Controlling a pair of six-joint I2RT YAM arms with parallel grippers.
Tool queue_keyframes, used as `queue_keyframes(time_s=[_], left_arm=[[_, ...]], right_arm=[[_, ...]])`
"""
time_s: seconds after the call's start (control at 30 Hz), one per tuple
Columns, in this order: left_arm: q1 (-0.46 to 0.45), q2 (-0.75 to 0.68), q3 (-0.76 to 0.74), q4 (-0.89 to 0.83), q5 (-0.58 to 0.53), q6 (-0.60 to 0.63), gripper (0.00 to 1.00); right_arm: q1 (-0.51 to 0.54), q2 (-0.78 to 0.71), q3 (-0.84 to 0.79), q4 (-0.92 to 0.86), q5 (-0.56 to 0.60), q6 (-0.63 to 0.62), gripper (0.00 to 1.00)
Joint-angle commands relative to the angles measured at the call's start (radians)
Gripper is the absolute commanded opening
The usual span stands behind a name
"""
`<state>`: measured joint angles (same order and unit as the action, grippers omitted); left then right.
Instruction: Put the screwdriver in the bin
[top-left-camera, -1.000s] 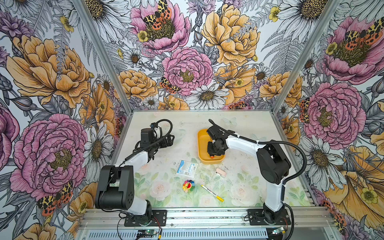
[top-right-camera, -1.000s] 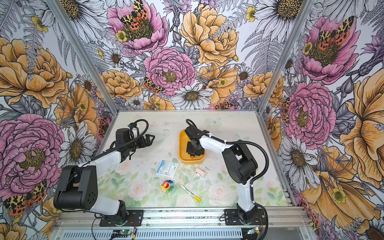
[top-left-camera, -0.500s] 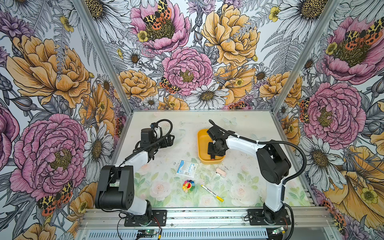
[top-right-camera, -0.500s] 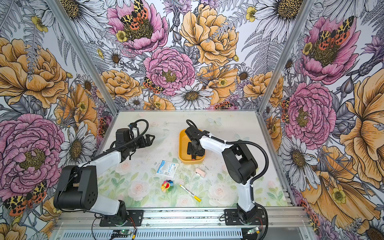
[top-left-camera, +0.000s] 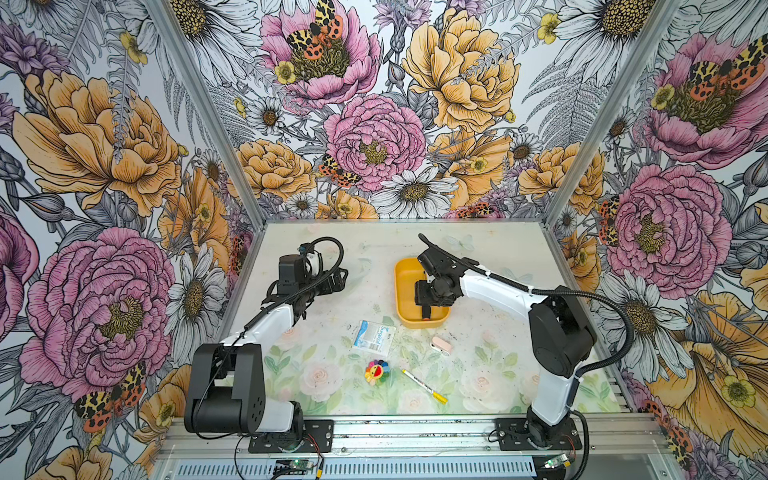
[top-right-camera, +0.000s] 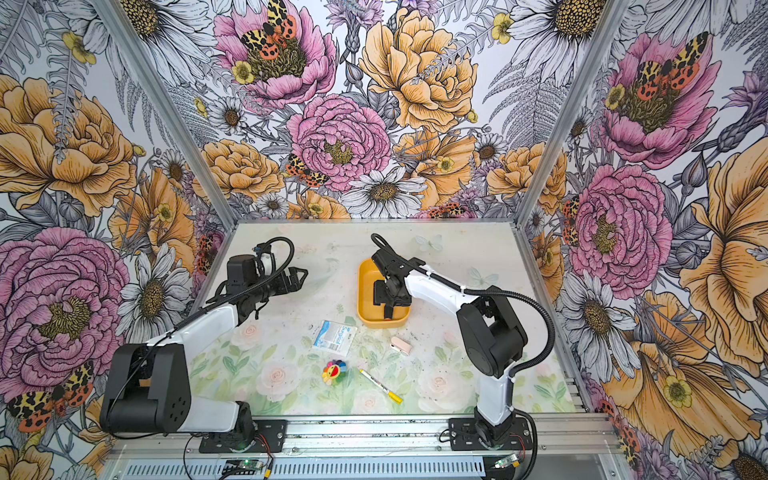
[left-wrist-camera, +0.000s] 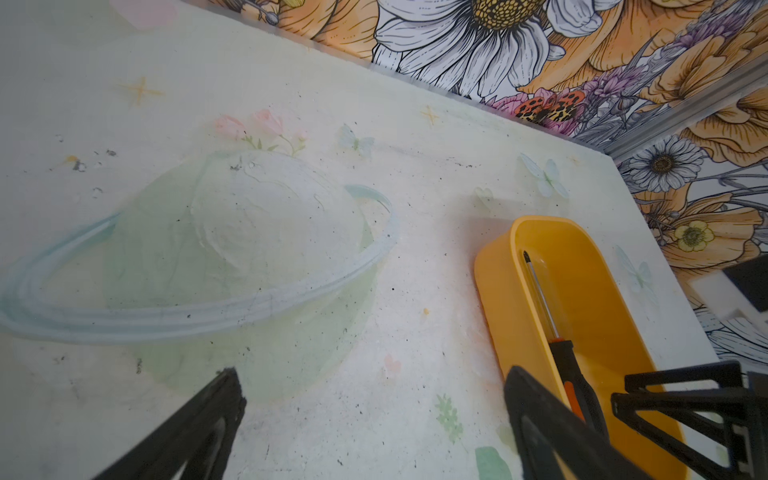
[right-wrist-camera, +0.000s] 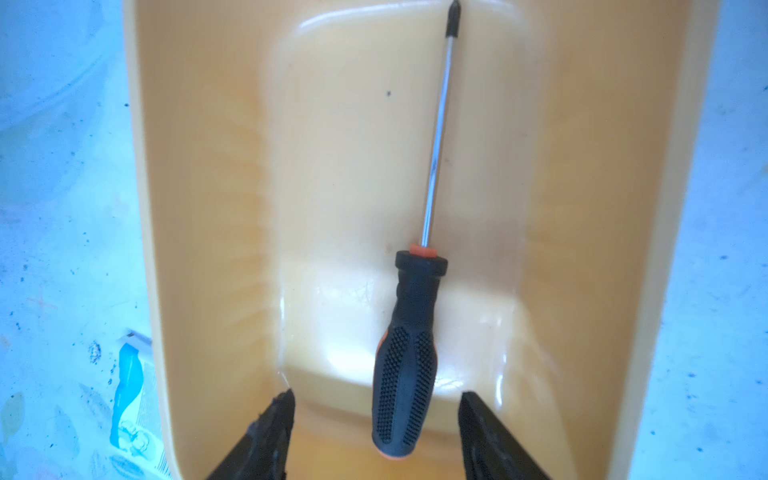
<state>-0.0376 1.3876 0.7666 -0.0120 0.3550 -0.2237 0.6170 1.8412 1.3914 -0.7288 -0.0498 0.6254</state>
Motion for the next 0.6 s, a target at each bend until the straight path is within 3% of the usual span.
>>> queue_keyframes(time_s=[0.0, 0.1, 0.27, 0.37, 0.57], left_arm=[[-0.008, -0.038, 0.025, -0.019, -0.032, 0.038, 0.99], [-0.007, -0.053, 0.024, -0.024, -0.058, 0.067, 0.99], [0.001, -0.108, 0.019, -0.021, -0.209, 0.110, 0.99], [0.025, -0.144, -0.006, 0.021, -0.262, 0.121, 0.99], [0.043, -0.236, -0.145, 0.216, -0.355, 0.168, 0.99]], right_arm=[[0.007, -0.079, 0.035, -0.025, -0.016, -0.102, 0.65], [0.009, -0.160, 0.016, -0.019, 0.071, -0.201, 0.65], [-0.003, -0.375, -0.201, 0.196, 0.468, -0.459, 0.66], [-0.089, -0.531, -0.404, 0.432, 0.472, -0.560, 0.67], [-0.316, -0.683, -0.700, 0.804, 0.400, -0.567, 0.67]])
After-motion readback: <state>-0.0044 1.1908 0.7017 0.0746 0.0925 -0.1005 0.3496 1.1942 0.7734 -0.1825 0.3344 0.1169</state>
